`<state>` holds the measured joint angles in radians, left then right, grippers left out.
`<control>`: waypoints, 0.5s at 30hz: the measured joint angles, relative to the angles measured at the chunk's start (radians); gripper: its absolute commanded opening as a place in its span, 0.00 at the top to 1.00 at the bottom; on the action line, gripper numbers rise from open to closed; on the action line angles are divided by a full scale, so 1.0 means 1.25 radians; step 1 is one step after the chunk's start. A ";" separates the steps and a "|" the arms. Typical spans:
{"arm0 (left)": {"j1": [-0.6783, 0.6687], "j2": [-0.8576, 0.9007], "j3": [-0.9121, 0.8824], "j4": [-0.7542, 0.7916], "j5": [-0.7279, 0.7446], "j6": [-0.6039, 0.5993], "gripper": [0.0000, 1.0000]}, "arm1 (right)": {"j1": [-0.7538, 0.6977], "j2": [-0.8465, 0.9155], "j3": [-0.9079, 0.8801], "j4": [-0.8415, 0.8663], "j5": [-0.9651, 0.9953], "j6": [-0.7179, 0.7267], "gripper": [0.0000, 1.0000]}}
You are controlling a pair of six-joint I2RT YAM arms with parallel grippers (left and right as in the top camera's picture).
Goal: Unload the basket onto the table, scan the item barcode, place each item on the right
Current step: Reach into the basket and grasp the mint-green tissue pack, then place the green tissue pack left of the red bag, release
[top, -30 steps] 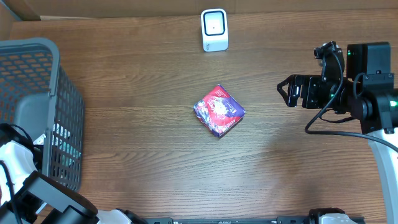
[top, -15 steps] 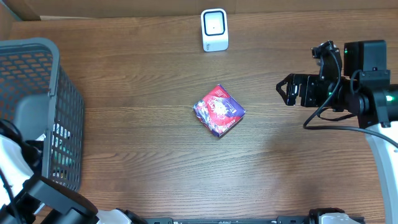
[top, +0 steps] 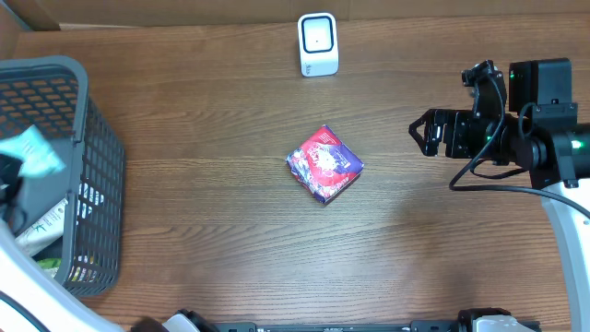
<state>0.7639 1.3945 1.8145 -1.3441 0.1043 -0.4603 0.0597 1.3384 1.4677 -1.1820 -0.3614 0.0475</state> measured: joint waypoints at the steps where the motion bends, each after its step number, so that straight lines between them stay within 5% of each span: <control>1: -0.027 -0.012 0.002 0.000 0.017 0.013 0.96 | 0.000 0.000 0.000 0.000 0.000 0.000 0.00; 15: -0.603 0.054 -0.131 0.071 0.097 0.094 0.96 | 0.000 0.000 0.000 -0.001 0.000 0.000 0.00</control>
<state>0.0105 1.4616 1.6512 -1.2556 0.2253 -0.3424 0.0597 1.3384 1.4677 -1.1831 -0.3618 0.0475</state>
